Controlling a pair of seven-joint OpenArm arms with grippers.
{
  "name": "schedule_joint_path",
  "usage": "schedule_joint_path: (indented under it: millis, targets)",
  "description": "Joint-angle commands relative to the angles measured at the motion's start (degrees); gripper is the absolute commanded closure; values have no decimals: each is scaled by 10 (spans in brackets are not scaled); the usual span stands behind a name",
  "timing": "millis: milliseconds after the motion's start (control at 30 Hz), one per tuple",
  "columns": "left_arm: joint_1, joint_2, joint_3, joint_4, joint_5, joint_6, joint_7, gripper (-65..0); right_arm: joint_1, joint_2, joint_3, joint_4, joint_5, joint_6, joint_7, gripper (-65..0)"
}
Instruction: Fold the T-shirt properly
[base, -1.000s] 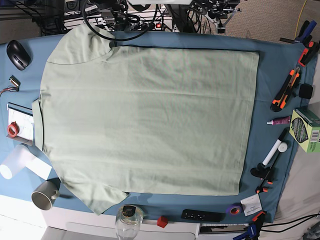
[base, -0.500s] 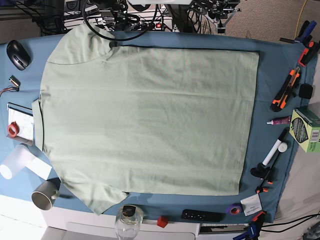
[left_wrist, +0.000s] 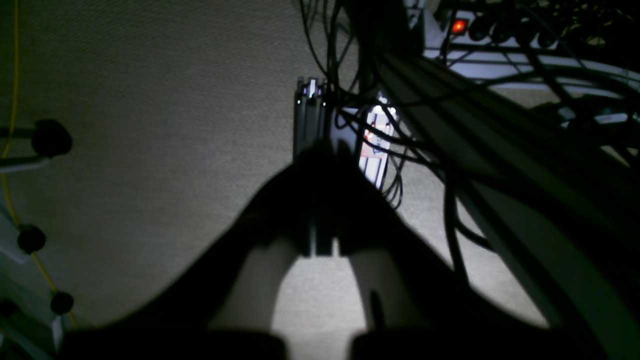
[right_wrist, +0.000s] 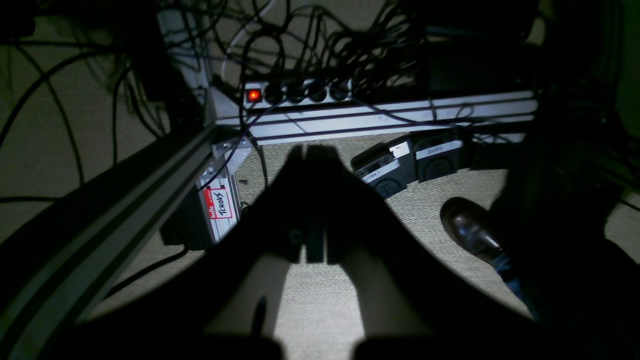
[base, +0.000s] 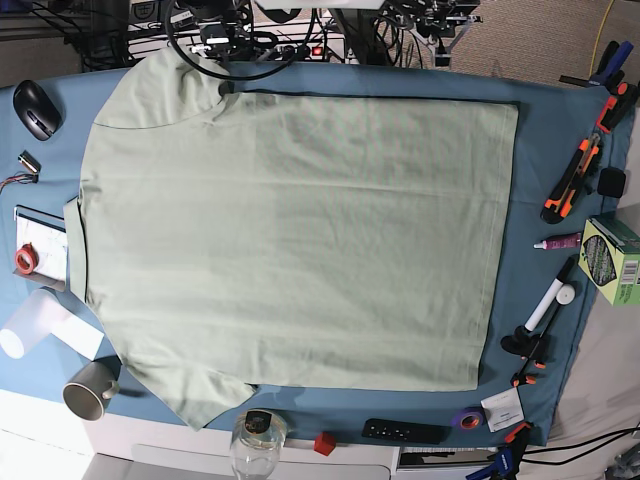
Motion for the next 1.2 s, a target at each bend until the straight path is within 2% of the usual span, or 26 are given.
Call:
schedule_joint_path:
  millis: [0,233,400,533,667,833,1000,1167]
  targets:
    - [8,-5,-1,9,3,3,-3,0,-9,6,1,7,-3,-3,0,0]
    - [64,-21,-1,74,44,20,-2,0,-81,41,1,61,-3,-3,0,0]
    - [131,-46,-1,174,44,20,5,0,-150,72,1,140,17,-2,-5,0]
    - [203,-71,-1,287,47,25,33,0,-219,96,1,238,42,-2,-9,0]
    - [292,-90,-1,422,99,70,36,0,-302,121,1,358,70,-2,-10,0]
    - [407,-119,-1,607,152,81,36,0,-406,144,1,522,75,-2,-9,0]
    - [508,-153,-1,789,174,94,36,0,-495,154,1,686,75,-3,-12,0]
    - [565,-177,-1,915,185,94,37,0,-548,154,1,824,75,-3,-33,0]
